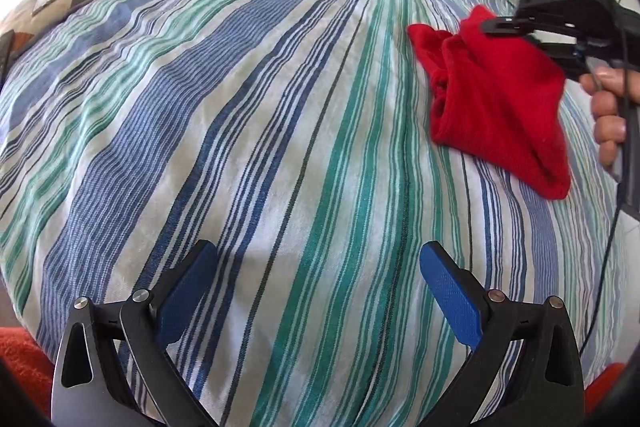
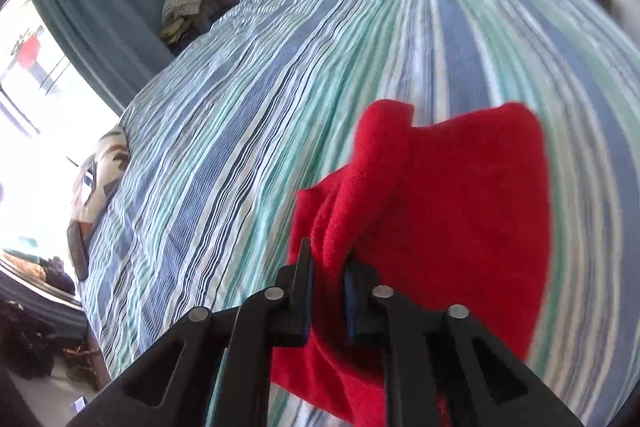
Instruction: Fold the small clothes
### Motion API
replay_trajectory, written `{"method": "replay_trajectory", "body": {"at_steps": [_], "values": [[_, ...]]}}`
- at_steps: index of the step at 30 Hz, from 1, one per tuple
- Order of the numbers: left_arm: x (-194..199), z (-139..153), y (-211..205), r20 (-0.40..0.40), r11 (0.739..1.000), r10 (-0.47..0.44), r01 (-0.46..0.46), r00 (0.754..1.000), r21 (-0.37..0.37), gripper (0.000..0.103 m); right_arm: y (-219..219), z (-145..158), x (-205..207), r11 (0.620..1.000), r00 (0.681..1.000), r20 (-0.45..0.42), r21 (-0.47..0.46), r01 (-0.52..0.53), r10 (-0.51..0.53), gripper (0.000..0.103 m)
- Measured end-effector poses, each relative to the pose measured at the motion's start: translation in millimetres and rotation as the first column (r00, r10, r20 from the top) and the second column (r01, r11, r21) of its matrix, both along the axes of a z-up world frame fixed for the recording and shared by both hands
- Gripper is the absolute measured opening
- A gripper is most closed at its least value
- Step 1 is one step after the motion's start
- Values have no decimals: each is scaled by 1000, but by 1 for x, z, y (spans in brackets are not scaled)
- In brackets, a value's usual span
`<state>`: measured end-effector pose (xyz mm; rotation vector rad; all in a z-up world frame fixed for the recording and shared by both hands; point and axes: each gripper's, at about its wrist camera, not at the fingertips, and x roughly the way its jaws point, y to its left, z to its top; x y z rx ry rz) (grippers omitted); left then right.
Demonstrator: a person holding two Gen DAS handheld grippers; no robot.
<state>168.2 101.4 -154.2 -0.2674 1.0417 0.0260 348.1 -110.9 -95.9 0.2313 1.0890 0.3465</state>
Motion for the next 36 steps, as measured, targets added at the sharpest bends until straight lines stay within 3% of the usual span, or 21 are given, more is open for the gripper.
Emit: {"method": "replay_trajectory", "body": {"at_steps": [1, 3, 5, 7, 9, 11, 12, 14, 15, 16, 21, 26, 28, 31, 34, 36], "values": [[0, 0, 2, -3, 1000, 3, -3, 1000, 4, 102, 6, -18, 4, 998, 997, -80, 60, -10, 15, 41], [0, 0, 4, -6, 1000, 10, -10, 1000, 2, 102, 2, -29, 0, 973, 988, -154, 227, 34, 1, 45], [1, 1, 7, -7, 1000, 15, -15, 1000, -17, 102, -12, -12, -7, 925, 991, -132, 380, 27, 26, 47], [3, 2, 10, -9, 999, 21, -21, 1000, -37, 102, -28, 16, -16, 877, 995, -71, 480, -29, 72, 58], [5, 2, 12, -10, 998, 29, -30, 1000, -55, 102, -48, 45, -26, 915, 998, 33, 398, -62, 53, 61], [7, 0, 13, -12, 997, 38, -39, 999, -66, 102, -59, 55, -32, 984, 995, 101, 175, -37, 20, 61], [8, 0, 14, -13, 997, 40, -41, 999, -66, 102, -58, 50, -33, 998, 994, 109, 59, -29, 22, 60], [8, -1, 12, -12, 998, 39, -39, 999, -58, 102, -49, 24, -36, 996, 996, 61, -62, -58, 62, 46], [8, -1, 12, -11, 998, 37, -38, 999, -53, 102, -39, 9, -41, 993, 995, 44, -70, -90, 93, 28], [7, -1, 11, -10, 998, 35, -36, 999, -47, 102, -27, -3, -48, 989, 990, 50, -82, -124, 129, 21], [5, -4, 8, -9, 1000, 25, -25, 1000, -14, 102, 45, -71, -92, 939, 950, 71, -188, -287, 304, 19], [6, -6, 7, -14, 1000, 25, -25, 1000, 1, 102, 40, -47, -111, 924, 931, 144, -244, -295, 335, 18], [7, -6, 8, -14, 1000, 29, -29, 999, -7, 102, 16, -15, -122, 941, 924, 213, -193, -279, 318, 20], [7, -6, 10, -14, 999, 34, -34, 999, -20, 102, -26, 17, -137, 971, 931, 294, -166, -171, 214, 22], [7, -7, 10, -16, 999, 34, -34, 999, -14, 102, -55, 7, -141, 979, 953, 279, -195, -66, 120, 22], [8, -8, 8, -18, 1000, 30, -30, 999, -5, 102, -64, -31, -135, 978, 985, 149, -204, -50, 81, 23]]}}
